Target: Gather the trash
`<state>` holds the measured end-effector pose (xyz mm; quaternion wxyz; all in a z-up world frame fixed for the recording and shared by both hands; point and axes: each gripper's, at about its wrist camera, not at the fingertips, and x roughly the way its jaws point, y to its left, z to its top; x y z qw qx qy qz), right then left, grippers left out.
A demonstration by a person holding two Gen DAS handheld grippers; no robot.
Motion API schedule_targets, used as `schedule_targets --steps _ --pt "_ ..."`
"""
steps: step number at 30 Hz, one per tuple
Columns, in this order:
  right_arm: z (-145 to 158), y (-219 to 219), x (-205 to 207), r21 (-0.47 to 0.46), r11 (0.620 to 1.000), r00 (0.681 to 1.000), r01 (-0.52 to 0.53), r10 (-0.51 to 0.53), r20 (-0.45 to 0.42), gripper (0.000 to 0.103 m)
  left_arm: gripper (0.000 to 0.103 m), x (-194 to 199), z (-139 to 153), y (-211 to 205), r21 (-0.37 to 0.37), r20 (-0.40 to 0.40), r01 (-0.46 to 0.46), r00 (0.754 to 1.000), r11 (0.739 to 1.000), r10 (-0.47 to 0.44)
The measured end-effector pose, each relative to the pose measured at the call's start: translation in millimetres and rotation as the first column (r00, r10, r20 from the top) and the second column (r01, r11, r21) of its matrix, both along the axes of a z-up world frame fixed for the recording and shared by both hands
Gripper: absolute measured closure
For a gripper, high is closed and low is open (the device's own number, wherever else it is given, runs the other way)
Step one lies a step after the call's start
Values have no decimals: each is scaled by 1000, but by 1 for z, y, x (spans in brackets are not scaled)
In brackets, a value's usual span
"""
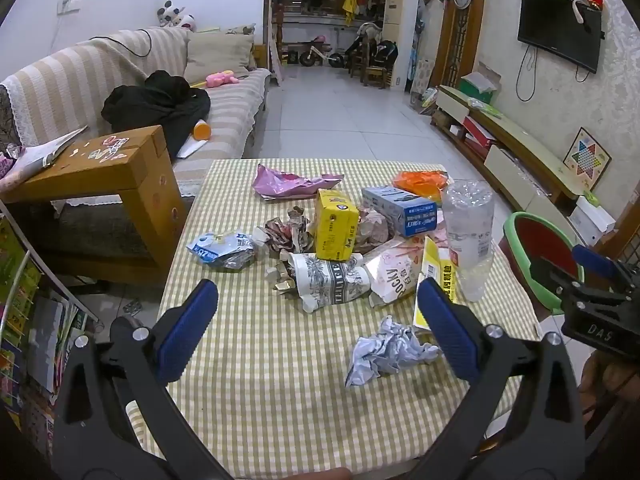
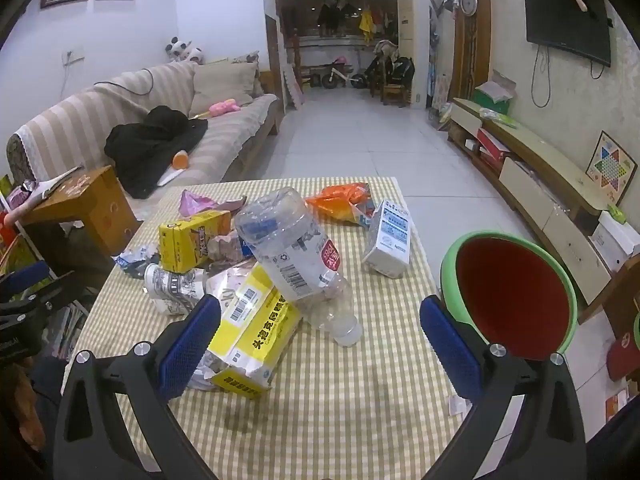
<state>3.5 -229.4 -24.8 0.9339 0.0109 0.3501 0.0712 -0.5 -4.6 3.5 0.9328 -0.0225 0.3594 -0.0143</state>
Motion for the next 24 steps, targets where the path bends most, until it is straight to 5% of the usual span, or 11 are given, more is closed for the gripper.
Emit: schedule_targets --steps 24 --pt "-5 1 -1 2 1000 1000 -11 11 -13 7 5 0 0 0 -23 -11 1 1000 1000 -1"
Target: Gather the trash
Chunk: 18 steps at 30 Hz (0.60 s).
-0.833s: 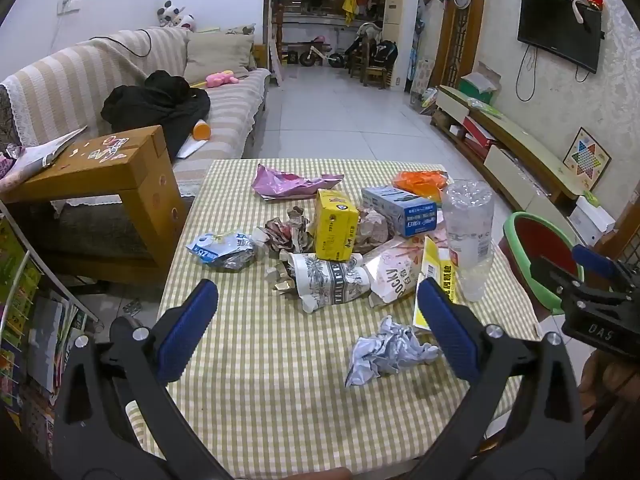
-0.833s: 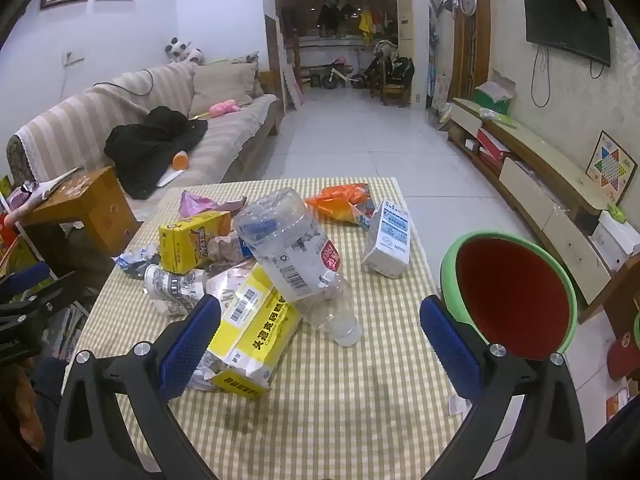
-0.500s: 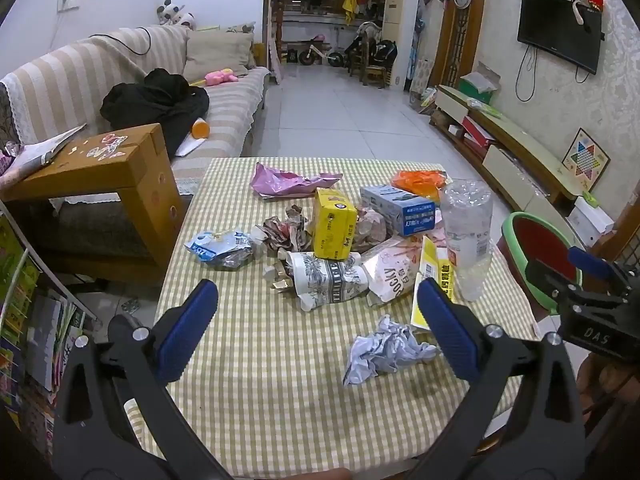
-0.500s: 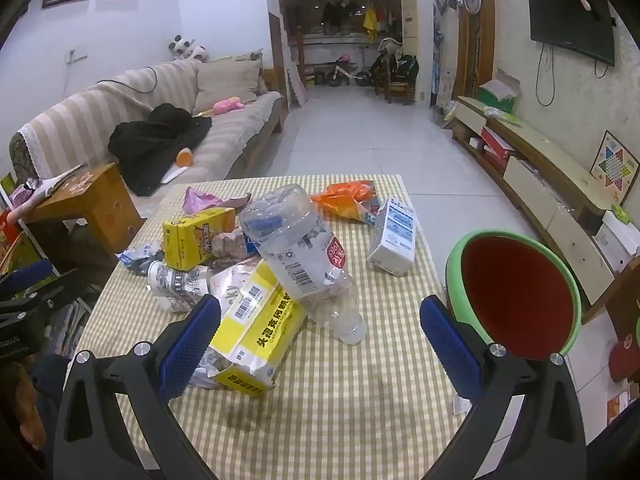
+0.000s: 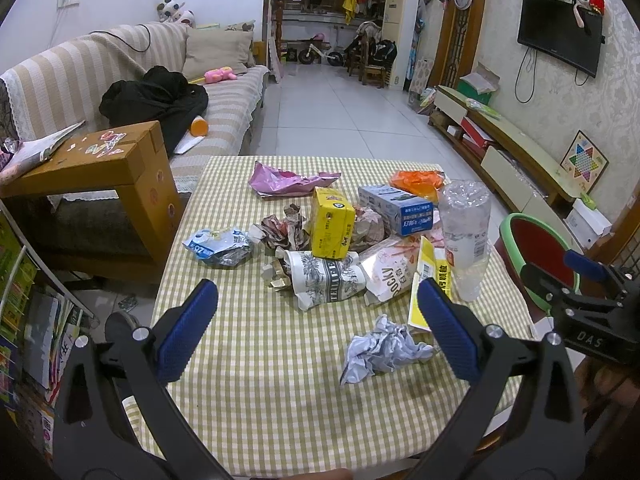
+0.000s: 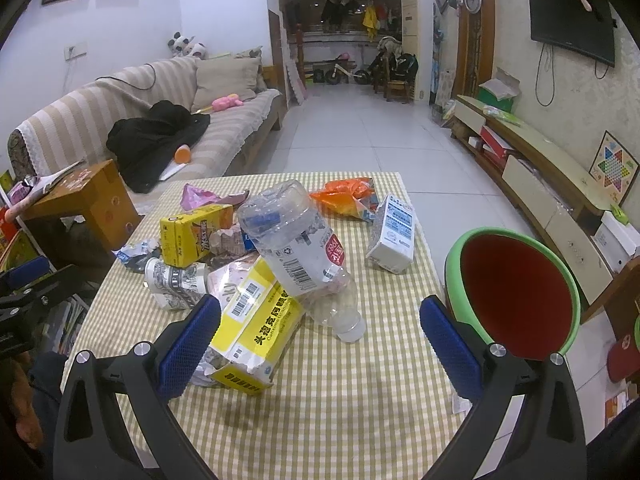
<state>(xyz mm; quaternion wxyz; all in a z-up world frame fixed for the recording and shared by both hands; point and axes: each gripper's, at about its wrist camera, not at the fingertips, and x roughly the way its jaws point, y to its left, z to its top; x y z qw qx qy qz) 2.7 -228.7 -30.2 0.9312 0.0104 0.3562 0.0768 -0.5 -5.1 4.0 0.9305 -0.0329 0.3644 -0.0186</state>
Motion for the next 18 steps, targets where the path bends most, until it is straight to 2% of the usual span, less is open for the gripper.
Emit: schedule_targets --steps 9,13,15,18 --pt "1 -1 0 -2 1000 1000 2 -2 0 7 5 0 1 0 -2 3 2 1000 1000 -2" --pt "4 0 -1 -15 1000 1000 0 0 3 7 5 1 2 0 -5 7 5 1000 1000 -4" --pt "3 1 -1 -52 999 1000 1 -1 -11 7 5 1 2 0 -4 7 5 1000 1000 -5" --pt "4 1 -1 -42 999 1000 2 -3 -10 7 5 1 2 0 -5 7 4 1000 1000 -4"
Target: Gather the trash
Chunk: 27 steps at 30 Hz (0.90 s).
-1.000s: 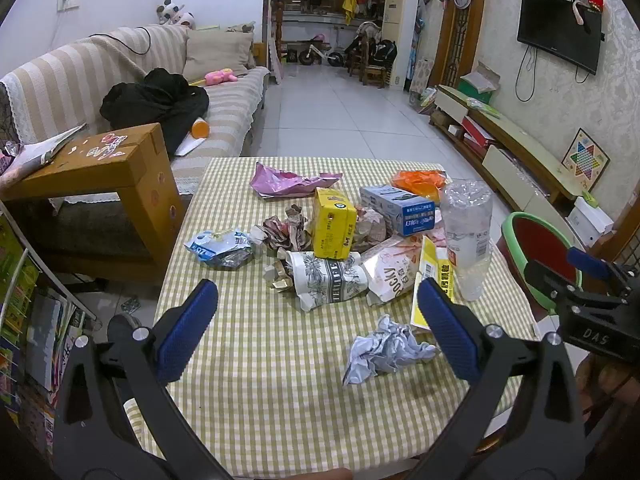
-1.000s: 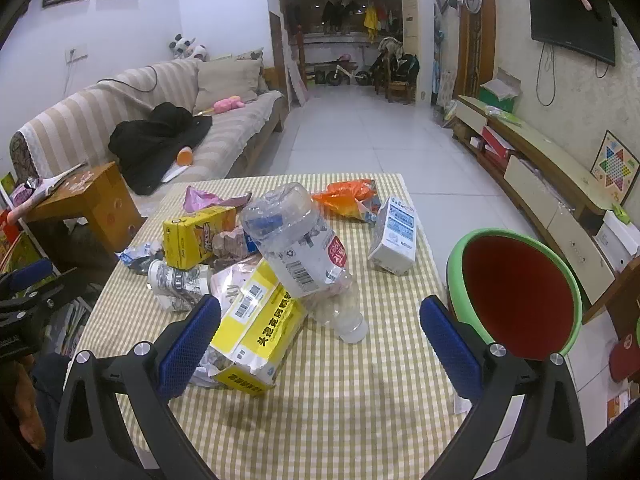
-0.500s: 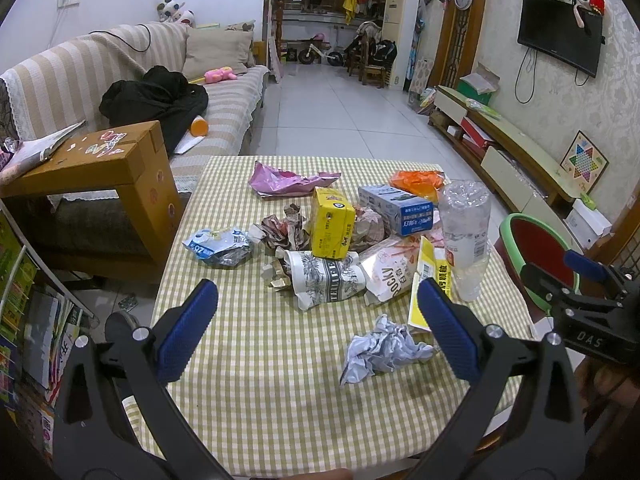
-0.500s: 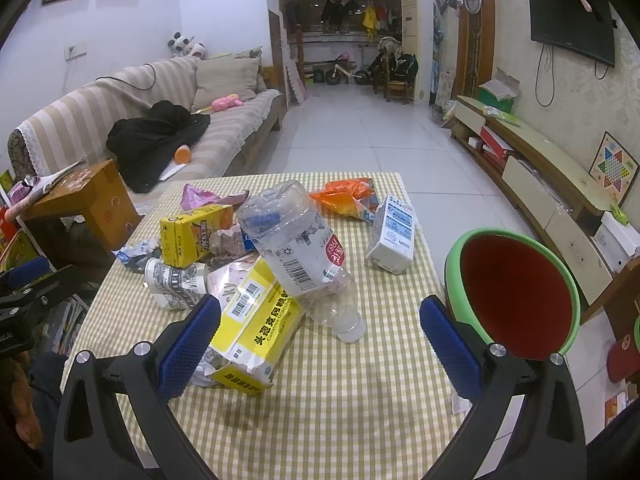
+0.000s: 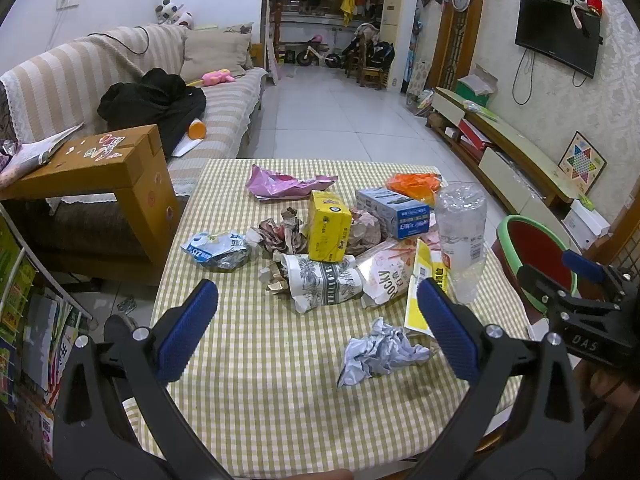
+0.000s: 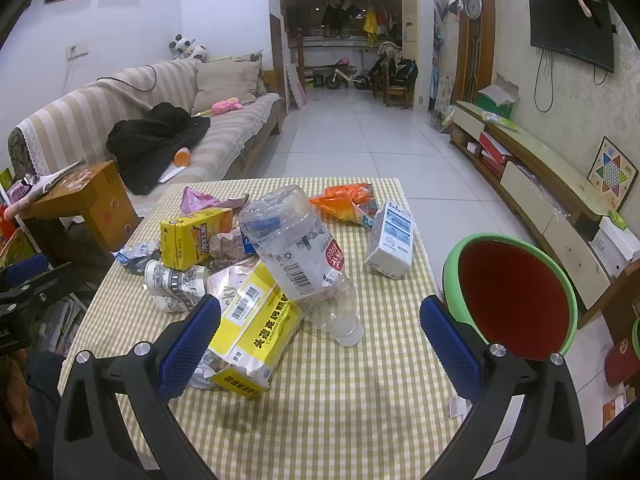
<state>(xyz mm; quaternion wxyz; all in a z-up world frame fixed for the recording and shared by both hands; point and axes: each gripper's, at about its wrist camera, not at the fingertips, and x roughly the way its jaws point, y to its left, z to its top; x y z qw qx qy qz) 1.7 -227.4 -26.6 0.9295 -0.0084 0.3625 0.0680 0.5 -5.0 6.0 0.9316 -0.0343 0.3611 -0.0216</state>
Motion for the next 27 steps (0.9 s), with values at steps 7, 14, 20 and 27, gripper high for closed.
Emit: schedule_targets --steps 7,14,20,27 --pt "0 0 0 10 1000 1000 -2 2 3 7 5 0 0 -1 -2 -1 1 1000 1000 -1" --pt "0 -1 0 44 999 1000 -4 3 13 7 5 2 1 -4 -4 -2 7 1000 1000 -7" --pt "0 -1 0 51 999 1000 -4 3 18 7 5 1 1 -6 -5 -4 9 1000 1000 -9" --pt "-1 -1 0 55 998 1000 -5 4 21 7 5 1 0 -5 -8 -5 9 1000 1000 -9"
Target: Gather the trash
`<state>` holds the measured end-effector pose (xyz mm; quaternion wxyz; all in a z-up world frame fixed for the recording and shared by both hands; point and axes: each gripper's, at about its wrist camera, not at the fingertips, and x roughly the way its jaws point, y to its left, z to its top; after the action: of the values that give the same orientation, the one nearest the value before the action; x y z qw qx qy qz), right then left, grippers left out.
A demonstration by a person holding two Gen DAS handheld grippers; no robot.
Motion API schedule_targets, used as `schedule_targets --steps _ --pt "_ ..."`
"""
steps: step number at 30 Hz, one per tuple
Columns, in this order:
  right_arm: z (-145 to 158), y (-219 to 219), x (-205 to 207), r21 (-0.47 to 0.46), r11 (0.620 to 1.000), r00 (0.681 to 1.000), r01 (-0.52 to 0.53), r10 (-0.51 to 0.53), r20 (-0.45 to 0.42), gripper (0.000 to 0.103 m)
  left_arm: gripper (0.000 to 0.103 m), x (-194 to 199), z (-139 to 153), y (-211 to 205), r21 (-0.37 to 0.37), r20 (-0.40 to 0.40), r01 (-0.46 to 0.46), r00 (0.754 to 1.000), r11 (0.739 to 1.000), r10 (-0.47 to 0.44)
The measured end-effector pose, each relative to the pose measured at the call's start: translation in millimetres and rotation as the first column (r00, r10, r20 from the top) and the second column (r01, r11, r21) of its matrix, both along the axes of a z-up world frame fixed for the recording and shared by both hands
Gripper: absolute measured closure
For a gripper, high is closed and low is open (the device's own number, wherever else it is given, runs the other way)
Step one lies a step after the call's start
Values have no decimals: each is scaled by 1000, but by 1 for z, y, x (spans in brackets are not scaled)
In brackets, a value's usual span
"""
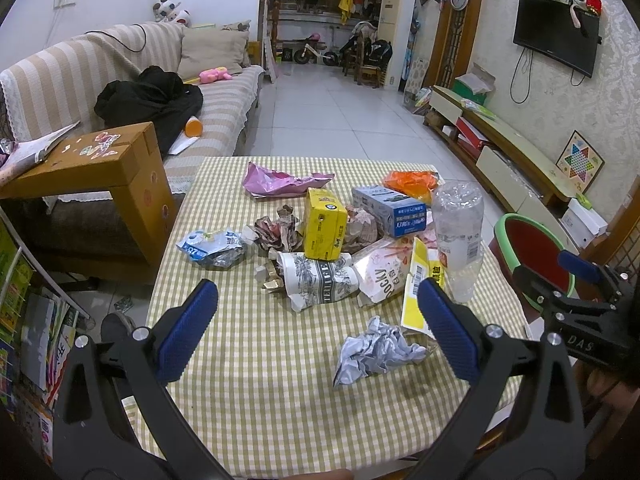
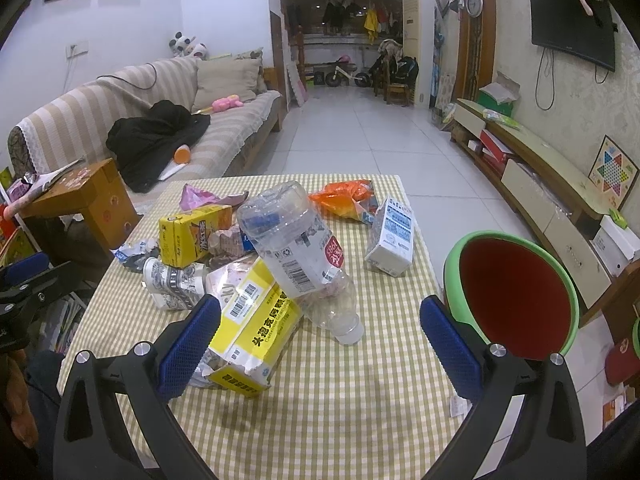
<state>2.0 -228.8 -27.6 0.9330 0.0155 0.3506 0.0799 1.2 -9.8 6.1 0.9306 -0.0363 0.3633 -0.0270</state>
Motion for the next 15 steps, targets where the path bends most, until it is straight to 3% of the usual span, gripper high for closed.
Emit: schedule_targets --steps 15 --pt "-8 15 18 -29 999 999 -38 38 -8 7 5 23 -15 1 -17 -46 37 998 999 -38"
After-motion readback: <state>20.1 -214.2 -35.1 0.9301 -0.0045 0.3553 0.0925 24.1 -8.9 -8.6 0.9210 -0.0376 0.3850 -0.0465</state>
